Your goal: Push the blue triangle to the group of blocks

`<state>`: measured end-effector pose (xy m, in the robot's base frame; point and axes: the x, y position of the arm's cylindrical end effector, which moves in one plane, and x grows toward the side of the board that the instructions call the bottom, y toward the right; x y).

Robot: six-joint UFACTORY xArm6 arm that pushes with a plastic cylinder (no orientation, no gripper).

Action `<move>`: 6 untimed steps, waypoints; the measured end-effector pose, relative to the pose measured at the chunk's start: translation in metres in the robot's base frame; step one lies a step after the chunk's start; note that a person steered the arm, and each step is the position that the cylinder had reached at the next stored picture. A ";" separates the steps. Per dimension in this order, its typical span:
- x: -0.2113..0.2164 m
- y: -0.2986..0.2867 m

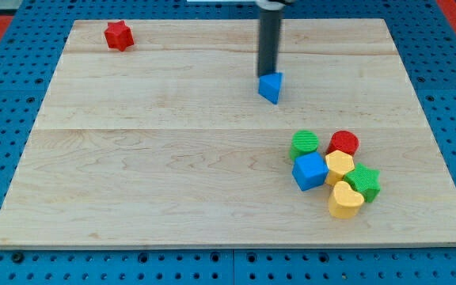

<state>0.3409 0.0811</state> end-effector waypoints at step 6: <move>0.053 -0.012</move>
<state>0.3936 0.0694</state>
